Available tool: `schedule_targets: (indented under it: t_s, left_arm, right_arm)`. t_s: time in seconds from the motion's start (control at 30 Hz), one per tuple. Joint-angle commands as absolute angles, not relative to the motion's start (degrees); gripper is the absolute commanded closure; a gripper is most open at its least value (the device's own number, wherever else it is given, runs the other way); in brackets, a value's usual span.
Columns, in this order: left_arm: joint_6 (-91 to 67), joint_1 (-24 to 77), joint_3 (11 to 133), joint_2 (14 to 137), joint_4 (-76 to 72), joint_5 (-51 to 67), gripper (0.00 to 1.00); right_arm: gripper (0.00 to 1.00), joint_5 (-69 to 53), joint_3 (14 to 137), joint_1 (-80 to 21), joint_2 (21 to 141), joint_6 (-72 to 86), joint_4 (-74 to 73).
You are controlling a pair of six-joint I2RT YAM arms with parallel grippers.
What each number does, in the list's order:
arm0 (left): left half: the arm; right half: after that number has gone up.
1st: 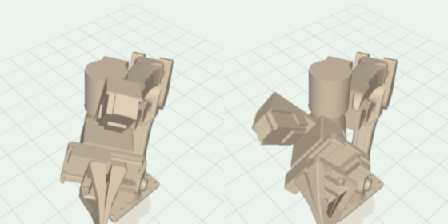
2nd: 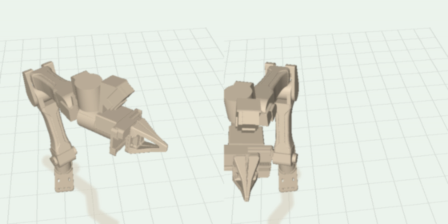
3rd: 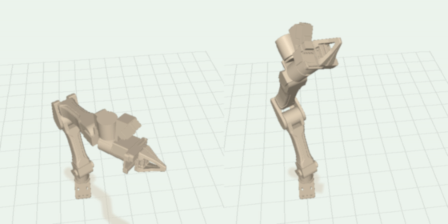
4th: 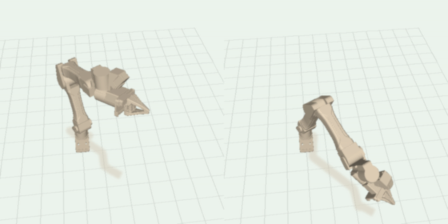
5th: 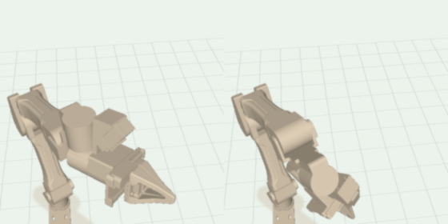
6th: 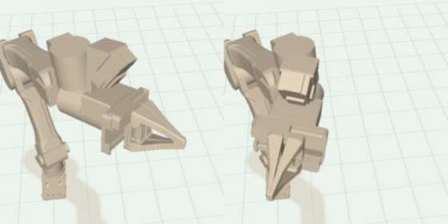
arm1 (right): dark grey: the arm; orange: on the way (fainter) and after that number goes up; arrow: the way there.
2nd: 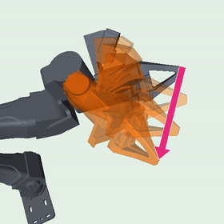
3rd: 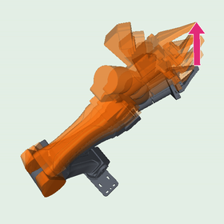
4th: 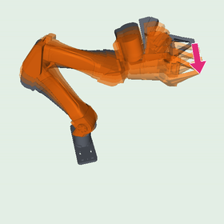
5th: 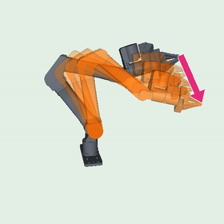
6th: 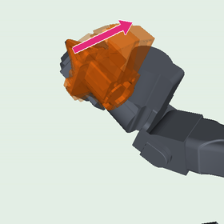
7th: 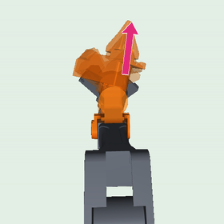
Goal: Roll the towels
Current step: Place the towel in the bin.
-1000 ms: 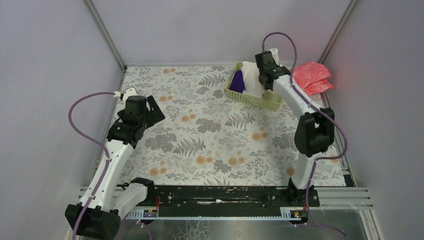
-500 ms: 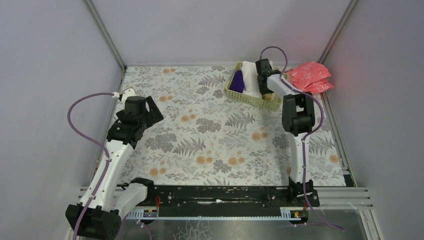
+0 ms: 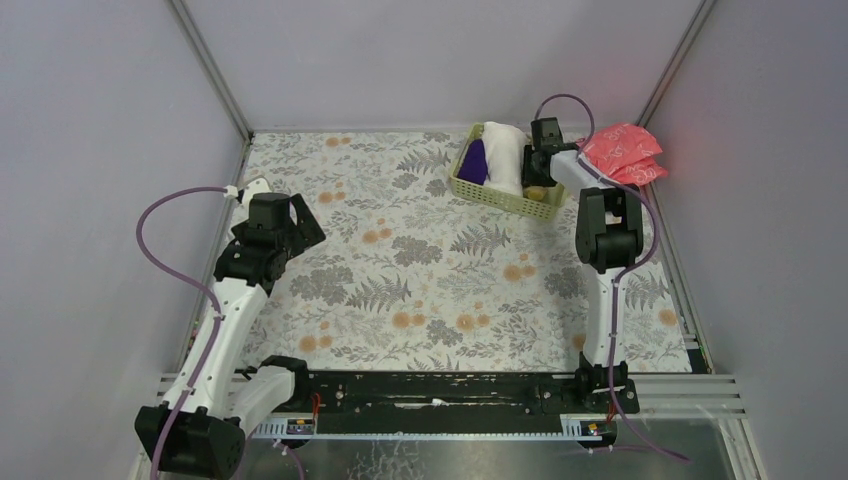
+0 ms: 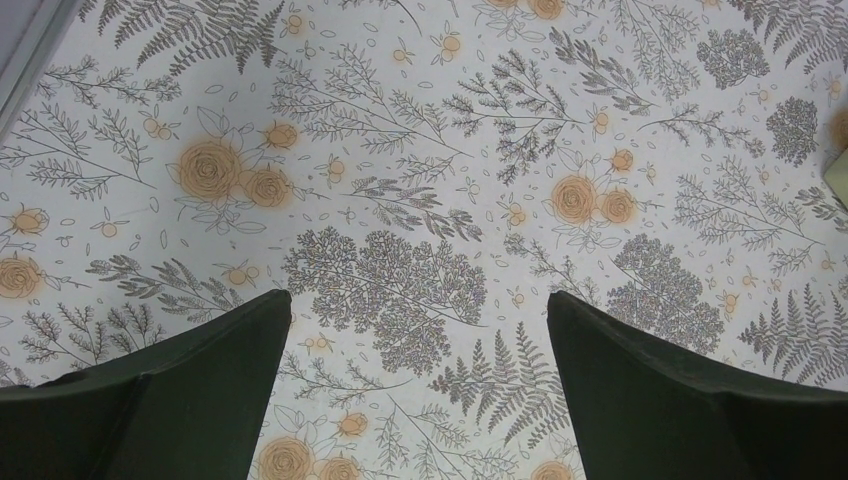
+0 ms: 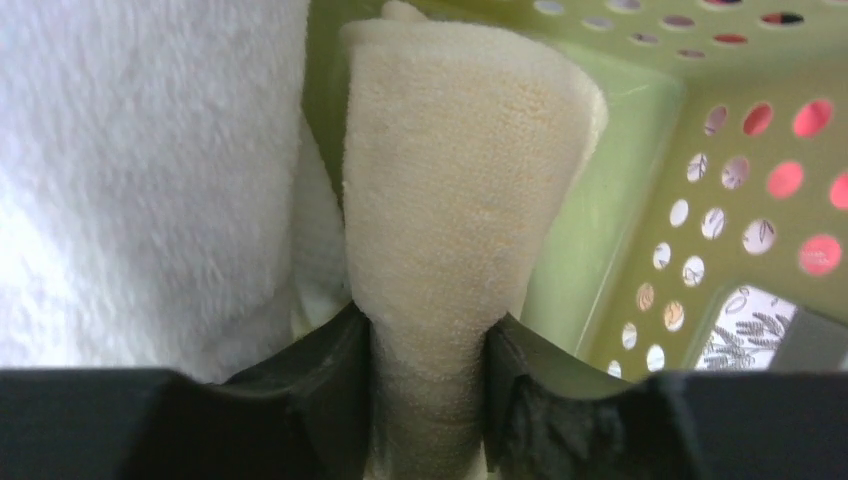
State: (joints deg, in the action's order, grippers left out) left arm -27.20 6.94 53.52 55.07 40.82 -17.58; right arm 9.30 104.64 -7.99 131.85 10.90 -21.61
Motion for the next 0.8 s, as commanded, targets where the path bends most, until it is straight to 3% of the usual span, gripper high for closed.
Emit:
schedule_targets:
  t_s: [0.0, 0.47, 0.77]
  left_arm:
    - [-26.44, 6.02, 53.02, 55.32, 39.64, -16.79, 0.0]
    - [-26.1, 4.86, 52.84, 55.09, 39.33, -15.14, 0.0]
    - [-24.55, 4.95, 52.89, 50.02, 36.56, -9.29, 0.0]
  right_arm:
    - [0.52, 7.95, 101.92, -8.35, 124.68, 11.26, -19.96]
    - [0.32, 10.3, 98.9, -8.35, 117.74, 12.1, -21.24]
    - [0.22, 4.26, 85.62, -8.35, 96.25, 13.81, -22.24]
